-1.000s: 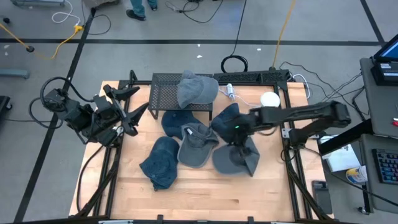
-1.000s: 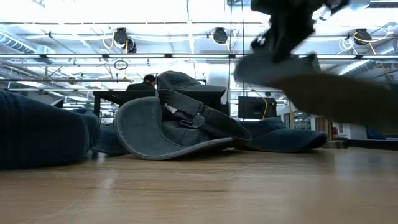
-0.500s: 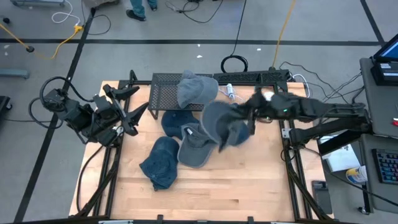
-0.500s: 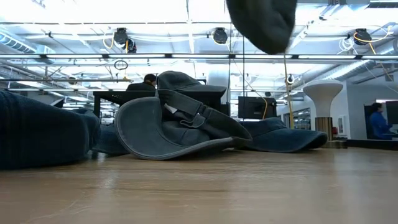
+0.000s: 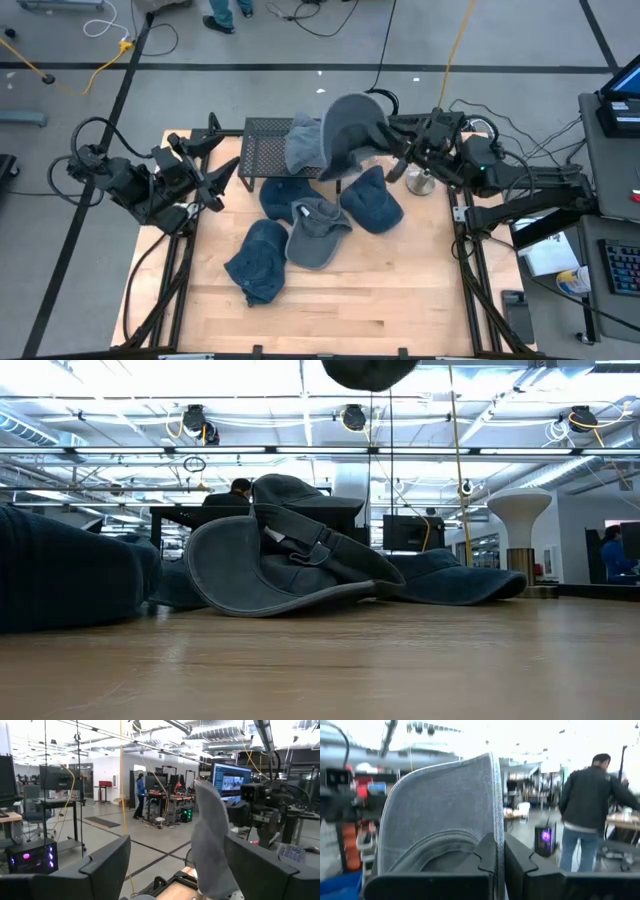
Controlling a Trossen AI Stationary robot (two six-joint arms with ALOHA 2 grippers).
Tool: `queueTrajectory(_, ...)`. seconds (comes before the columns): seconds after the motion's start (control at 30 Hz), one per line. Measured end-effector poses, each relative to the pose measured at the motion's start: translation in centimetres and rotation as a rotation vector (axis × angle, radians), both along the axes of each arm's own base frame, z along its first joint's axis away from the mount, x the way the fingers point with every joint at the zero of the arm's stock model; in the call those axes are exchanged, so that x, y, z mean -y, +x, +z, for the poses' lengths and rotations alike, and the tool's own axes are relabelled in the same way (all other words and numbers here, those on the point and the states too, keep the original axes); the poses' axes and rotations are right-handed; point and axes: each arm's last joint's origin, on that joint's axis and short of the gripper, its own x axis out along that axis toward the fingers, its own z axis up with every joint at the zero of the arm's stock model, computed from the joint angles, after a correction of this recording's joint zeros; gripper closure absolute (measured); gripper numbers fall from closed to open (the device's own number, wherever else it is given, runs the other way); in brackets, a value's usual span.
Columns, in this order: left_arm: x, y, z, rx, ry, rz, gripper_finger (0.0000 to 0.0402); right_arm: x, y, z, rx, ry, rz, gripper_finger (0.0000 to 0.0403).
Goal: Pick & Place hat
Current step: Stack the right dark gray cap on top of the other dark gray cap on the shelf
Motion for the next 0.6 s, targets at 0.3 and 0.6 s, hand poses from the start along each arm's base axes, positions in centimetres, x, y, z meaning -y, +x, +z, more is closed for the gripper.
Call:
queueTrajectory(0.3,0.2,2.2,-0.2,-0.027,0.108,0.03,0.0082,0.0,2.5,0.0,0.085,-0.081,-0.03,0.0398)
queueTrajectory(0.6,-0.1,4.6,-0.8,0.012,0.127,-0.005,0.0082,-0.1,3.5,-0.5,0.094,-0.081,-0.03,0.0398)
